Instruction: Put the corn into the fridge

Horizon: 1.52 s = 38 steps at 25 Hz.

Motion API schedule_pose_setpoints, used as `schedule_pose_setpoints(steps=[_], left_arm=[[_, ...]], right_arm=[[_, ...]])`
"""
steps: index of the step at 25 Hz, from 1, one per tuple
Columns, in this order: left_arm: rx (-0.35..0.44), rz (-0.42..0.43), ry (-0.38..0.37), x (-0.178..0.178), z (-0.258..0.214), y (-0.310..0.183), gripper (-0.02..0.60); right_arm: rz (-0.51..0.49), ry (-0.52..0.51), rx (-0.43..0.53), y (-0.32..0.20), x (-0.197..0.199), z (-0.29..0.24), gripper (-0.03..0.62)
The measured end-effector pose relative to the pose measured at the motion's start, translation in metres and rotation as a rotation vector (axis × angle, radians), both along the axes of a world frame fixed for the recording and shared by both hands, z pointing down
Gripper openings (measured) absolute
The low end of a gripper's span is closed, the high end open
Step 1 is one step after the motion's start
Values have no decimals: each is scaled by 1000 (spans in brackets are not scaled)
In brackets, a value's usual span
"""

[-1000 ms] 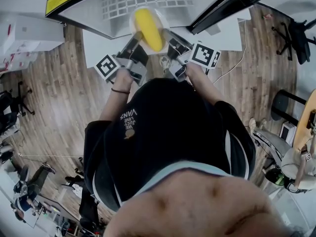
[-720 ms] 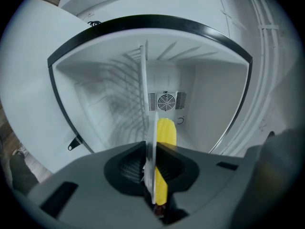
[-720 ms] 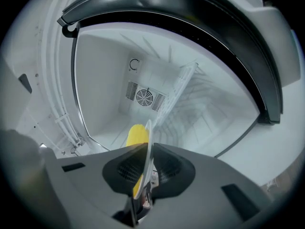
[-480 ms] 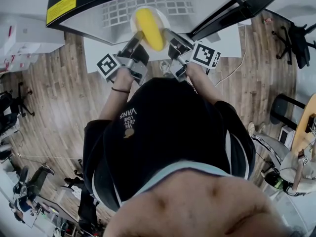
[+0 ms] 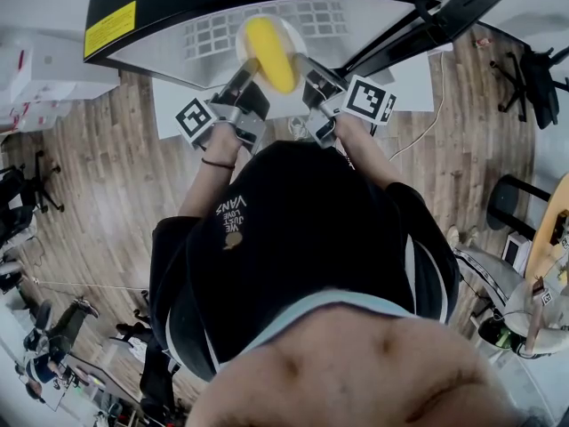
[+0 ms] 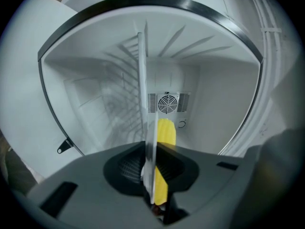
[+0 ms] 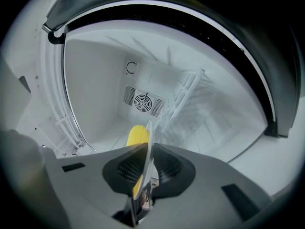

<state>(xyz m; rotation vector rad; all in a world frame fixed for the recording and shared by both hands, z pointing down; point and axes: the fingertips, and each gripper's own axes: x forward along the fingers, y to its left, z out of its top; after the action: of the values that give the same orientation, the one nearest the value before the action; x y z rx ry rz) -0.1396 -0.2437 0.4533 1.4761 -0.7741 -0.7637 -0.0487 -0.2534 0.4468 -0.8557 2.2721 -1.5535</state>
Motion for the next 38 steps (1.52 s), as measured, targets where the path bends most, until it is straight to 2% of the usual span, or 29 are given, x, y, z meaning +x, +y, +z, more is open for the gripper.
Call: schedule_pose_setpoints(steps=[10,19,35,38], left_arm=[[-32,-29,43,-2,3,-8,43],[-75,-74,86,-2,3,-14,44],[-144,-133,182,-4,0,-22,58],[-144,-140,187,-4,-1,-24,63]], right_arm=[[-19,-20,26,-11,-4,-3,29],[7,-26,48,-18,-2,-6,29],[53,-15,15,-29,2,-5,46],[53,-40,48,-32,1,-10,54]])
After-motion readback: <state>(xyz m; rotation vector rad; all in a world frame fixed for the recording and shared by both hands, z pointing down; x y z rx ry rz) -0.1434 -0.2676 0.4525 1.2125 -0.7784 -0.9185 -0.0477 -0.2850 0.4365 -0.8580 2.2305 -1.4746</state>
